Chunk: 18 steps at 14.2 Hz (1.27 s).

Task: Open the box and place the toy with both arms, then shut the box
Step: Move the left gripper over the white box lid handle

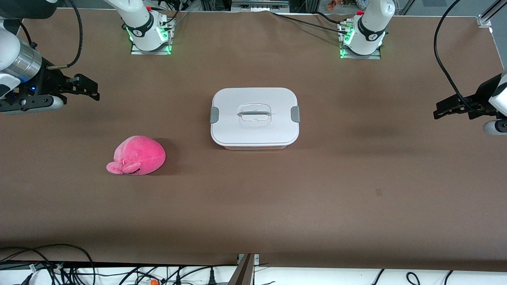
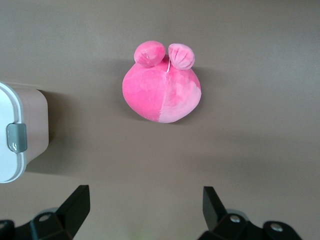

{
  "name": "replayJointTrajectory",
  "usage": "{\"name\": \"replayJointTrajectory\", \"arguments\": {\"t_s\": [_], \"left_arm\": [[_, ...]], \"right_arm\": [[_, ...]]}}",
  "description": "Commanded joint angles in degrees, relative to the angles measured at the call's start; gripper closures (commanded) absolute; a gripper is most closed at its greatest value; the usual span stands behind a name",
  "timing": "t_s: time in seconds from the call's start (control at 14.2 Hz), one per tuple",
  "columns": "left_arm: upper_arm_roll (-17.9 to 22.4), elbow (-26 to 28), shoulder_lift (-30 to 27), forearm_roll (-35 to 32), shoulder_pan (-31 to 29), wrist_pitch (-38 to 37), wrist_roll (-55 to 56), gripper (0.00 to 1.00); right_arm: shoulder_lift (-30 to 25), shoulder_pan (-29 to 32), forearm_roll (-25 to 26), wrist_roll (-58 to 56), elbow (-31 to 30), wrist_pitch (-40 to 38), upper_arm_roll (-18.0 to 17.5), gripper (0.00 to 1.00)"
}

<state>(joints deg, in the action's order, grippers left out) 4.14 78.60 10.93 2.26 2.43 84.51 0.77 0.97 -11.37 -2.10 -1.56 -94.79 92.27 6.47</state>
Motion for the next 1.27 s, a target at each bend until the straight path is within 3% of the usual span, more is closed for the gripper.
{"name": "replayJointTrajectory", "arguments": {"t_s": [0.0,0.42,0.84,1.19], "left_arm": [[0.0,1.7,-1.3,-0.3,-0.1,-0.7,0.5,0.0],[-1.2,2.8,-1.1,1.1,0.8,-1.3,-0.2,0.0],[-12.0,4.8,-0.2,2.0,3.8,-0.9,-0.6,0.0],[-17.8,5.2,4.2,2.6,14.2,5.1,-0.6,0.0]], "right_arm": [[0.6,0.1,0.7,-0.7,1.6,-1.4,-0.1,0.0],[0.5,0.0,0.7,-0.7,1.6,-1.4,-0.3,0.0],[0.6,0.0,0.7,-0.7,1.6,-1.3,-0.3,0.0],[0.6,0.0,0.7,-0.7,1.7,-1.2,-0.3,0.0]]}}
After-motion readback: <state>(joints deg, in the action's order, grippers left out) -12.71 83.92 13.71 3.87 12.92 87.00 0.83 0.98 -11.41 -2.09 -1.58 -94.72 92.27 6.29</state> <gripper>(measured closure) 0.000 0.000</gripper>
